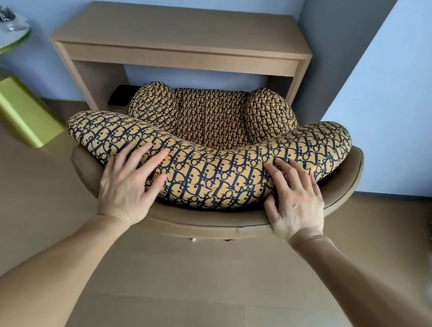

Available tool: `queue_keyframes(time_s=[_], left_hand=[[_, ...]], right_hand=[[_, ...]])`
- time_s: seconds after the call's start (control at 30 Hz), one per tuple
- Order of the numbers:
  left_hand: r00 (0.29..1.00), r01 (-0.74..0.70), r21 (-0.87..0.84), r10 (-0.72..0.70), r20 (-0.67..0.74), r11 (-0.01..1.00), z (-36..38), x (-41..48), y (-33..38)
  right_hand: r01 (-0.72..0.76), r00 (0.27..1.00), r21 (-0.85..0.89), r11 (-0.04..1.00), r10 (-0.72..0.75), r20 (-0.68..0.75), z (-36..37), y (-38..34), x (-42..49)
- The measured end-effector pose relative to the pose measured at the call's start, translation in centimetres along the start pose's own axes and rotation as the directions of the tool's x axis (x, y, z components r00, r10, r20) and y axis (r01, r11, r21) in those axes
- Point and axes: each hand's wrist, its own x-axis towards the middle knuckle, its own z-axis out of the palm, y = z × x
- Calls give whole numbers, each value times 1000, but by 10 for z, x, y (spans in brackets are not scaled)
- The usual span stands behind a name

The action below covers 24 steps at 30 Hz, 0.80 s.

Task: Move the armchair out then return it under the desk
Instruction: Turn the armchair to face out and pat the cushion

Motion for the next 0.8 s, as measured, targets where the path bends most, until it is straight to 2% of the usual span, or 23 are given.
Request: queue_keyframes(time_s=[0.17,0.47,0.8], left_hand=[[1000,-17,-4,18,18,1000,-5,9,-23],[1000,-24,5,24,10,1000,-4,2,-25],[985,-31,62,20,171,998,-5,-19,-21]], right_hand=[[-12,1000,-14,1000,12,3,10,-22,5],[-27,999,-14,1000,27,30,9,-27,-1],[-41,983,-50,998,50,175,-3,-34,-22]])
